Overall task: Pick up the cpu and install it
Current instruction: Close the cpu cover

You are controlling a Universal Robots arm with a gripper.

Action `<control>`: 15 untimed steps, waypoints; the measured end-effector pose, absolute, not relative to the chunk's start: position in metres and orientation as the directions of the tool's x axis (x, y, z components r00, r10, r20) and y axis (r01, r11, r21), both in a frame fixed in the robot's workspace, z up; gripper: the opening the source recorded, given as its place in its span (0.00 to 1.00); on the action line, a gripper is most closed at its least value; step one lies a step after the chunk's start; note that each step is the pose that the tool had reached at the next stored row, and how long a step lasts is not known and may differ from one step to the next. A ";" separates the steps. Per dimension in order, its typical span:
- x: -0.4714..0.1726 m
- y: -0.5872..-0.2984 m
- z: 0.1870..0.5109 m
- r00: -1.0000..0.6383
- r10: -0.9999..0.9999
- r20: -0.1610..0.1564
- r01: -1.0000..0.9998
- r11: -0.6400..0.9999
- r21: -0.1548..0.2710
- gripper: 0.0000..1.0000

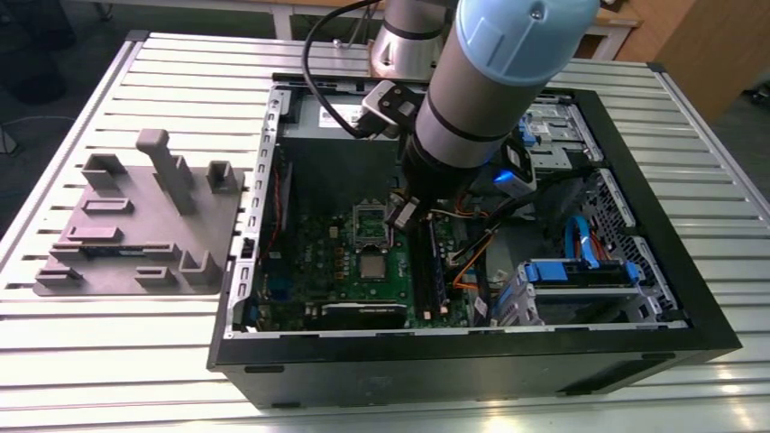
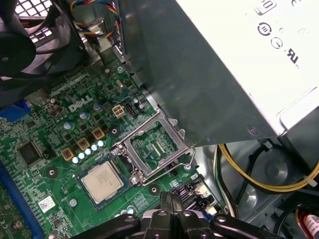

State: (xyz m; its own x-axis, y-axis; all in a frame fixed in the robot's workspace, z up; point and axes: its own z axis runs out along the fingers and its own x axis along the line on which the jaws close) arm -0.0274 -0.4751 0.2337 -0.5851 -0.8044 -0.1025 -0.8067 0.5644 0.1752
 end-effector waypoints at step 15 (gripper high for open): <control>-0.027 -0.474 0.234 -0.585 -0.806 -0.092 -0.807 0.567 0.168 0.10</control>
